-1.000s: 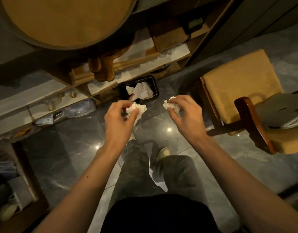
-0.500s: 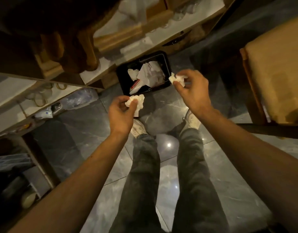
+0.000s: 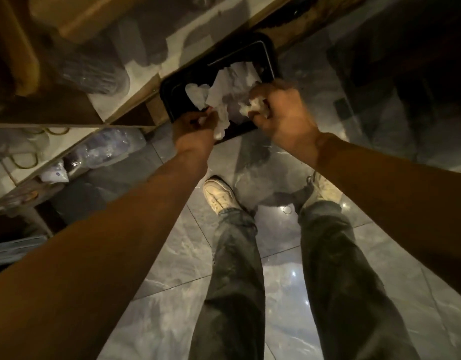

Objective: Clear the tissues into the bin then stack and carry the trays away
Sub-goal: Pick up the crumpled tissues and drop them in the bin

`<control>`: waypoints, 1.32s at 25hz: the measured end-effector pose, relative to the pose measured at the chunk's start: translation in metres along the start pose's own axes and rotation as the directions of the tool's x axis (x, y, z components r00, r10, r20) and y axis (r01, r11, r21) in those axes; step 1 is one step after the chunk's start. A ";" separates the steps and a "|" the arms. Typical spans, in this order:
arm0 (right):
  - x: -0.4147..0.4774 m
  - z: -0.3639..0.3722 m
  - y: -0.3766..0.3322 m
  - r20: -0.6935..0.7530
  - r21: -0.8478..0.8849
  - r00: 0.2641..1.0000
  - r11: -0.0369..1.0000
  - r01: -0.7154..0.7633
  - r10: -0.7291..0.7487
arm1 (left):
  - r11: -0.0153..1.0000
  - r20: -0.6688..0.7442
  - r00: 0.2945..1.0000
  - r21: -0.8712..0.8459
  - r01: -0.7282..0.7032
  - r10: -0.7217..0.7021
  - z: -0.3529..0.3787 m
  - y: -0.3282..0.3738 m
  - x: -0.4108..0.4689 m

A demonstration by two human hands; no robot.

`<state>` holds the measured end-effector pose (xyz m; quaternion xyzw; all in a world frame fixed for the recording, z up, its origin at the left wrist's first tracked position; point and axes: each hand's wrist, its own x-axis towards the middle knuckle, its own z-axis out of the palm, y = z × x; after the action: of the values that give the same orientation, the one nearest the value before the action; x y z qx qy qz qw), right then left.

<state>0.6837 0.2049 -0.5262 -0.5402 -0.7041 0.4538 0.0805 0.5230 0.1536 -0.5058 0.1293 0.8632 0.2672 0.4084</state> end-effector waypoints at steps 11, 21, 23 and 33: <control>0.042 0.013 0.016 0.033 -0.018 0.999 0.999 0.038 -0.037 | 0.961 0.006 0.993 0.252 -0.112 0.114 0.023 0.001 0.047; 0.008 -0.008 0.004 0.013 0.002 0.999 0.999 0.036 -0.036 | 0.971 0.021 0.996 0.222 -0.094 0.092 0.013 0.010 0.033; -0.003 -0.018 -0.004 0.014 0.006 0.999 0.999 0.036 -0.036 | 0.970 0.043 0.995 0.219 -0.102 0.095 0.007 0.016 0.022; -0.084 -0.109 -0.084 -0.012 -0.114 0.987 0.981 0.156 -0.158 | 0.824 0.252 0.879 0.317 -0.469 0.404 -0.052 0.068 -0.105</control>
<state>0.7256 0.1949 -0.3704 -0.4913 -0.7682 0.3998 0.0928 0.5495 0.1447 -0.3738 0.4211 0.8057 0.1746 0.3782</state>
